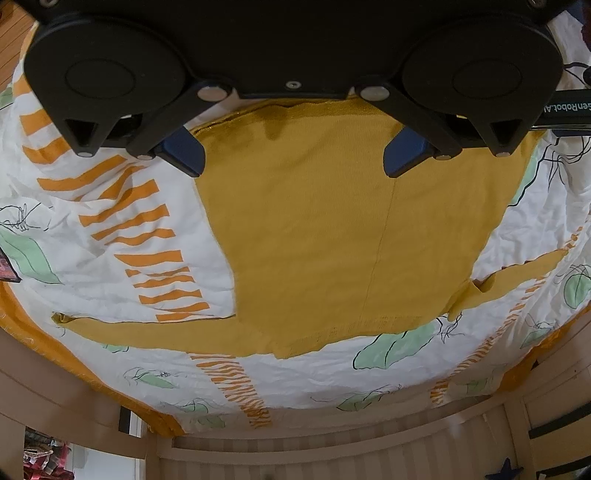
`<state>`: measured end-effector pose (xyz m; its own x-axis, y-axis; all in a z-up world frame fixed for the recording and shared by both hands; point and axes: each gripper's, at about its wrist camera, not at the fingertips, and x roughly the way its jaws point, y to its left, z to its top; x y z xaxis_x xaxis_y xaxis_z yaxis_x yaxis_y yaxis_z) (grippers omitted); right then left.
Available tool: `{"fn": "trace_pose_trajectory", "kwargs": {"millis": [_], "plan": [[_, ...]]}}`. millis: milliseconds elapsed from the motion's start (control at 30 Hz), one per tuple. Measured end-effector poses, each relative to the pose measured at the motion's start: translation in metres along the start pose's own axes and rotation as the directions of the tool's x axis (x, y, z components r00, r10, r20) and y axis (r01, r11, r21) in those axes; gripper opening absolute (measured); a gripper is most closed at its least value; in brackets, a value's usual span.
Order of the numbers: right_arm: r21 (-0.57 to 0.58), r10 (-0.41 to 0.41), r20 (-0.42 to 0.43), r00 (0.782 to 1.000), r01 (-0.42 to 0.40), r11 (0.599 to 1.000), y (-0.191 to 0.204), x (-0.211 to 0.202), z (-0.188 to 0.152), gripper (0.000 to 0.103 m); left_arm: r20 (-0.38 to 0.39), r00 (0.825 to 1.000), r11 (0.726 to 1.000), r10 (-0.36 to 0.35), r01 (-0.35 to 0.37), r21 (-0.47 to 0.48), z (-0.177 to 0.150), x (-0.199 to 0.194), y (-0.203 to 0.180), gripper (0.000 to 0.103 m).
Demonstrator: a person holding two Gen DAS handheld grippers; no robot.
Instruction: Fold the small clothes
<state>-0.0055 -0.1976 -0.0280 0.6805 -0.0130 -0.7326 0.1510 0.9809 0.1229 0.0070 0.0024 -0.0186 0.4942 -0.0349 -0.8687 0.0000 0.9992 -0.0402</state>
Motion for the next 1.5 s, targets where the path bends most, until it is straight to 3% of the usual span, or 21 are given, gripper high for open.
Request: {"fn": "trace_pose_trajectory", "kwargs": {"millis": [1167,1500], "plan": [[0.029,0.044,0.001,0.999,-0.044,0.999,0.002,0.007,0.007,0.102,0.021,1.0,1.0,0.011,-0.01,-0.015,0.008,0.001,0.002,0.09],[0.041,0.061,0.102,0.993,-0.065,0.997,0.002,0.018,0.021,0.102,0.097,0.994,0.995,0.053,-0.044,-0.089,0.039,0.006,0.025,0.09]]}}
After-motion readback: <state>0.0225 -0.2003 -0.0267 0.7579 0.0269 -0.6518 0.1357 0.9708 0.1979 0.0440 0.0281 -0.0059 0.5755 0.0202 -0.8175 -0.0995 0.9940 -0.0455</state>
